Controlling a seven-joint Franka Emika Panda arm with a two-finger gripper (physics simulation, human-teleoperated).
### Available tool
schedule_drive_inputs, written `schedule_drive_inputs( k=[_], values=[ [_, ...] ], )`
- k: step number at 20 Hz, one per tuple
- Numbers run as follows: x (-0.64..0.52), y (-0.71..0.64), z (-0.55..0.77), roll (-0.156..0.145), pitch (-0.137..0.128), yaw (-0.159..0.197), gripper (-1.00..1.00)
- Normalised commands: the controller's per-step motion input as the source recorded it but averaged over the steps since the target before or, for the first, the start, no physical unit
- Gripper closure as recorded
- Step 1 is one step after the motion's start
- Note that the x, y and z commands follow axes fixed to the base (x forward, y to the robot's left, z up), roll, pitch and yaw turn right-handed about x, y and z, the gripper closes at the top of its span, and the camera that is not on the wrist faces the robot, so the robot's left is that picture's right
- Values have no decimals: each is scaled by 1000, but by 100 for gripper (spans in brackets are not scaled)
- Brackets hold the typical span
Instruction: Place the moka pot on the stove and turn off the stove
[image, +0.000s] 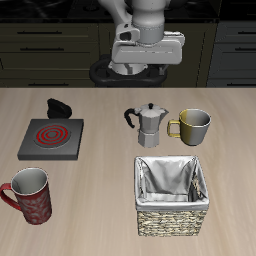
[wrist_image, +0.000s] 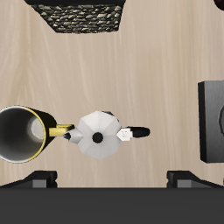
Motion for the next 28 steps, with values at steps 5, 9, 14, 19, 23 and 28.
schedule_drive_inputs(
  k=[5, 9, 14, 19, 23, 28],
  values=[
    [23, 54, -172, -18, 2, -19, -100],
    [-116, 176, -172, -2, -30, 29, -100],
    [-147, 206, -248, 7, -25, 74, -100],
    [-94, -50, -61, -34, -63, 36, -100],
    [-113, -72, -55, -30, -67, 26, -100],
    [-105, 8, -26, 6, -35, 7, -100]
  ],
)
